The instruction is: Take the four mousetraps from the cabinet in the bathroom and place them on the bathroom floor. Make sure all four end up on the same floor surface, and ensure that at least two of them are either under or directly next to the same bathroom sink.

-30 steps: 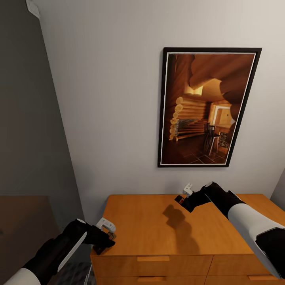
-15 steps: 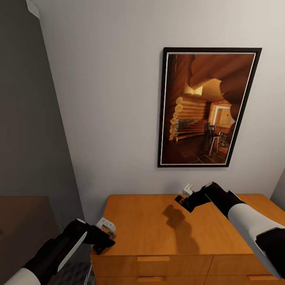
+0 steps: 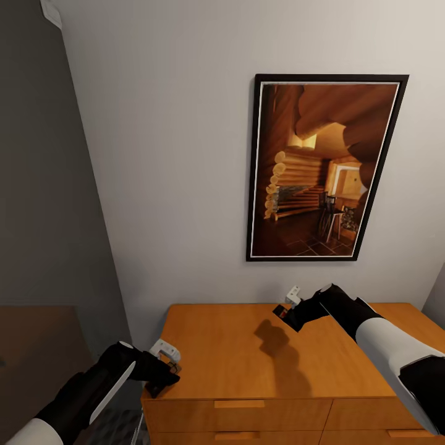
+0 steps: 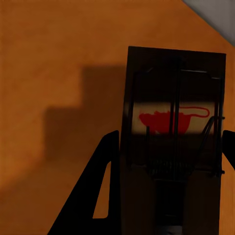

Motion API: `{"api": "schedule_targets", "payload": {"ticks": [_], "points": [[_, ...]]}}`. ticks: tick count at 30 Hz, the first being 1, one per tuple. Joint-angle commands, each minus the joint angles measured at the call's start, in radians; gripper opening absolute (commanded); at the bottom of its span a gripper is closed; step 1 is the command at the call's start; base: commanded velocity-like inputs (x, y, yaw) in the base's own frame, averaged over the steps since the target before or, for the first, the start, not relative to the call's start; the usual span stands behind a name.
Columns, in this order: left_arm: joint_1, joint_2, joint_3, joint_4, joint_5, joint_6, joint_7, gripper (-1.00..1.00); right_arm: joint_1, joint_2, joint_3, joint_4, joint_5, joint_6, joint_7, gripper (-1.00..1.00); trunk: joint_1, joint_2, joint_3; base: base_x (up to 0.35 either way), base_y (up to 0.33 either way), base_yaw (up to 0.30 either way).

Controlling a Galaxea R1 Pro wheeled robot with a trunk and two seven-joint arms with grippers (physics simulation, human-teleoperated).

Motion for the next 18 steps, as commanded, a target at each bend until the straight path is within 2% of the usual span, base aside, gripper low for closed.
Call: {"api": "schedule_targets", "payload": {"ticks": [1,7,13,18], "points": [[-0.001,0.001,-0.003,-0.001,0.01,0.005,0.005,1.0,0.0,0.0,-0.001,-0.002,0.004,0.007,0.008,-1.0,0.0,-0.001,-0.001,0.0,0.0,0.0],[-0.001,0.001,-0.003,-0.001,0.009,0.005,0.004,1.0,0.0,0.0,-0.001,-0.002,0.003,0.007,0.008,-1.0,0.02,-0.036,-0.016,0.0,0.0,0.0],[-0.001,0.0,-0.004,-0.001,0.008,0.005,0.005,1.0,0.001,-0.001,-0.001,-0.002,0.003,0.007,0.008,-1.0,0.02,-0.036,-0.016,0.0,0.0,0.0],[-0.001,0.0,-0.004,-0.001,0.008,0.005,0.006,1.0,0.001,-0.001,-0.001,-0.002,0.003,0.007,0.008,-1.0,0.039,-0.071,-0.032,0.0,0.0,0.0]]}}
